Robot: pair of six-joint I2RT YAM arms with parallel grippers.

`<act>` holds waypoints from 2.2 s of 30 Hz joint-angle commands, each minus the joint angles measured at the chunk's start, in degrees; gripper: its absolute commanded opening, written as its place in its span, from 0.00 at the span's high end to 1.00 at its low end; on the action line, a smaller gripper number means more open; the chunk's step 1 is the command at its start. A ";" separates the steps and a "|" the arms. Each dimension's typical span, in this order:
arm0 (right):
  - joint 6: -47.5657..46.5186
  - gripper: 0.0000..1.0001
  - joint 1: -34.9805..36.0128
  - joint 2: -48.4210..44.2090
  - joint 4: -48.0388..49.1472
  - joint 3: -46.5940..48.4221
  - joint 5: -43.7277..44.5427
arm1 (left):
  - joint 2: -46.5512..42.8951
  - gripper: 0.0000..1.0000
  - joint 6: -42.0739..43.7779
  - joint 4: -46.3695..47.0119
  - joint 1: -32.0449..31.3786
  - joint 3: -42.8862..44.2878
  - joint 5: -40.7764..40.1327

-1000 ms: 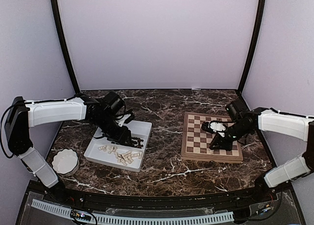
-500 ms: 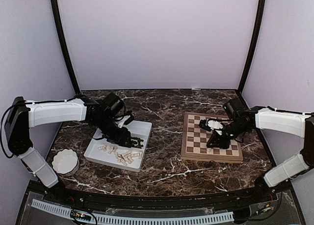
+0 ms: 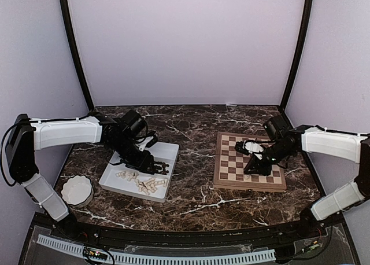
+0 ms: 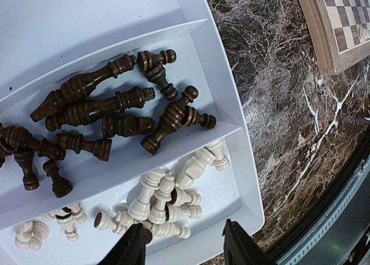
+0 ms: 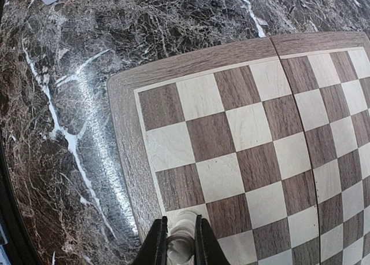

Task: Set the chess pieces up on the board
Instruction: Place the queen at d1, then pick up the pawn from the storage box.

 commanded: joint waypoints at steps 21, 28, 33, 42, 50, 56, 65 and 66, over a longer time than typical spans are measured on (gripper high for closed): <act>1.25 0.73 0.51 -2.18 -0.57 0.56 -0.97 | -3.70 0.51 -0.38 -0.58 0.00 -1.40 0.30; 2.24 0.67 -0.56 -5.53 -7.42 8.85 -4.93 | -6.29 0.51 -1.95 -3.85 0.00 -3.33 -2.71; 4.84 0.69 -4.76 -6.43 -5.74 8.66 -8.44 | -7.17 0.51 -9.11 -8.20 0.03 -6.61 -12.22; 6.89 0.75 -7.91 -8.49 -2.25 4.92 -8.11 | -5.54 0.51 -14.31 -6.17 0.13 -10.54 -15.55; 6.83 0.75 -8.05 -8.33 -1.50 3.61 -7.58 | -2.51 0.61 -8.54 1.32 0.01 -8.90 -2.65; 6.79 0.75 -8.10 -8.02 -1.52 3.59 -7.67 | 1.98 0.61 -8.79 -1.09 0.00 -5.16 -6.16; 6.61 0.75 -8.10 -9.06 -1.14 2.38 -7.75 | 5.26 0.65 -9.34 -1.60 0.00 -4.08 -4.92; 6.61 0.75 -8.13 -9.13 -1.03 2.22 -7.80 | 5.26 0.66 -9.31 -1.67 0.00 -4.17 -4.64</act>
